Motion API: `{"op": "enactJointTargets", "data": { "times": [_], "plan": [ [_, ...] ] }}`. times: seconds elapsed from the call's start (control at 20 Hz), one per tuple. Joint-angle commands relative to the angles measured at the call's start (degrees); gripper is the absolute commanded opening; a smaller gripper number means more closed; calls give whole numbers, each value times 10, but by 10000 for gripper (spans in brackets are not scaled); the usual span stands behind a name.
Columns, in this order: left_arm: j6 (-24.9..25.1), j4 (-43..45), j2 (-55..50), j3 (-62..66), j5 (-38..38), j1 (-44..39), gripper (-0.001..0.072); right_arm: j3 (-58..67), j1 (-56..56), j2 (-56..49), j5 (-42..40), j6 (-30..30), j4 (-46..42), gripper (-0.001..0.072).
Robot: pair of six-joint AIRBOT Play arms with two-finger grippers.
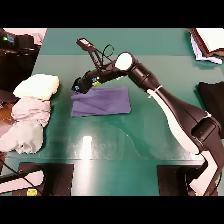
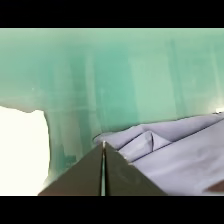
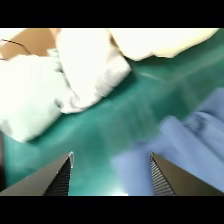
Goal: Fold the shirts.
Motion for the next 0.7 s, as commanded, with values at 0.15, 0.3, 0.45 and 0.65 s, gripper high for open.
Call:
{"op": "enactJointTargets", "data": {
  "times": [0.15, 0.3, 0.45, 0.65],
  "plan": [
    [-1, -17, 10, 0, -17, -9, 25, -150, -123, 116, 126, 54, -146, 507],
    [1, -17, 7, 0, -14, -34, 26, -285, -212, 170, 101, 75, -134, 527],
    [4, -17, 7, -11, 4, -60, 26, -381, -289, 170, 93, 80, -41, 720],
    [4, -20, 7, -32, 22, -80, 25, -426, -320, 108, 92, 70, 74, 692]
  ]
}}
